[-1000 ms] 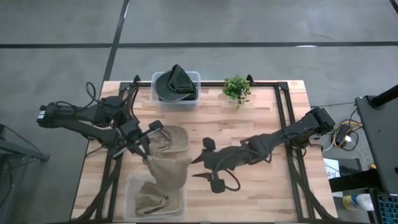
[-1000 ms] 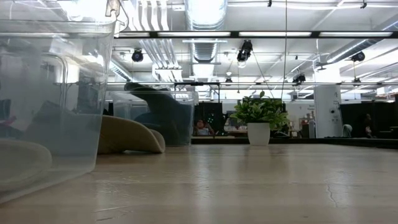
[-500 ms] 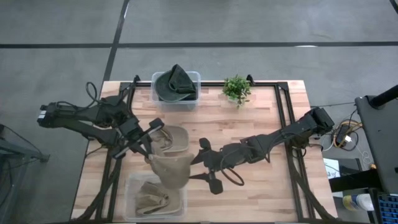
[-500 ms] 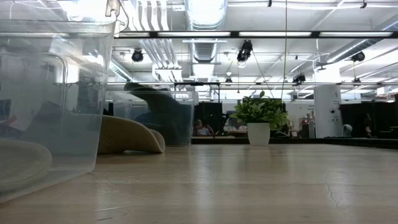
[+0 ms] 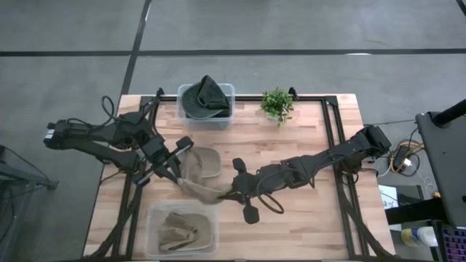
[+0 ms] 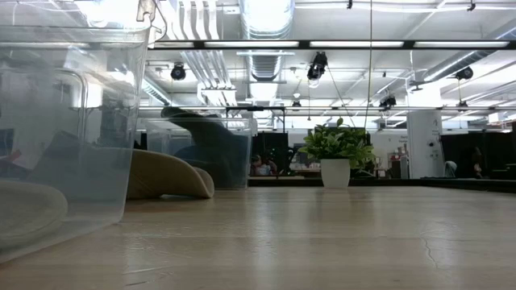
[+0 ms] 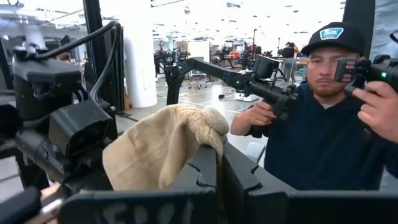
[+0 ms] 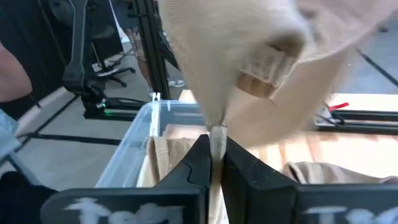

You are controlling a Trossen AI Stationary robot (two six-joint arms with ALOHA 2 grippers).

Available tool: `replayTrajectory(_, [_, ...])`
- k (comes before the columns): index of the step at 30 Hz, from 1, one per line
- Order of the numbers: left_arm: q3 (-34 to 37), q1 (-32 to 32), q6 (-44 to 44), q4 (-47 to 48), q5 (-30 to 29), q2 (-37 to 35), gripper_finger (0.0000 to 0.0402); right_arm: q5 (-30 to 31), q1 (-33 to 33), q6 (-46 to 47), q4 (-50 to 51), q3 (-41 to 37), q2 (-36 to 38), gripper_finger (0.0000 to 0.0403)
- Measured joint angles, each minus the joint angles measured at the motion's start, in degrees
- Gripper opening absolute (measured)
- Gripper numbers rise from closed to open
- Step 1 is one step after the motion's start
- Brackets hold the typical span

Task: Pick & Place hat
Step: Put the top brown cap in the bottom transparent bin

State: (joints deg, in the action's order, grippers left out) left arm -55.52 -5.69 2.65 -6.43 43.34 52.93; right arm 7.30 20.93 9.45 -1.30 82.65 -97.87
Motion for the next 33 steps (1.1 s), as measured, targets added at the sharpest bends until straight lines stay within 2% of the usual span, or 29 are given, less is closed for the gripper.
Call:
replayTrajectory(10, [0.4, 0.0, 4.1, 0.8, -2.6, -2.1, 0.0056, 0.3, 0.2, -0.6, 8.2, 0.2, 6.8, 0.0011])
replayTrajectory(19, [0.5, 0.0, 2.2, 2.5, -12.1, -6.7, 0.0107, -0.3, 0.4, -2.4, 14.4, 0.2, 12.9, 0.0010])
replayTrajectory(26, [0.5, 0.0, -0.5, 9.7, -16.4, -10.3, 0.0113, -4.2, 1.6, -10.9, 13.8, 0.2, 18.5, 0.0009])
replayTrajectory(30, [0.5, 0.0, -1.1, 10.7, -16.5, -9.2, 0.0113, -5.0, 1.8, -15.6, 11.9, 0.2, 20.1, 0.0010])
replayTrajectory(33, [0.9, 0.0, -1.1, 10.5, -17.3, -7.0, 0.0113, -7.7, 1.7, -18.3, 10.6, 0.2, 20.0, 0.0011])
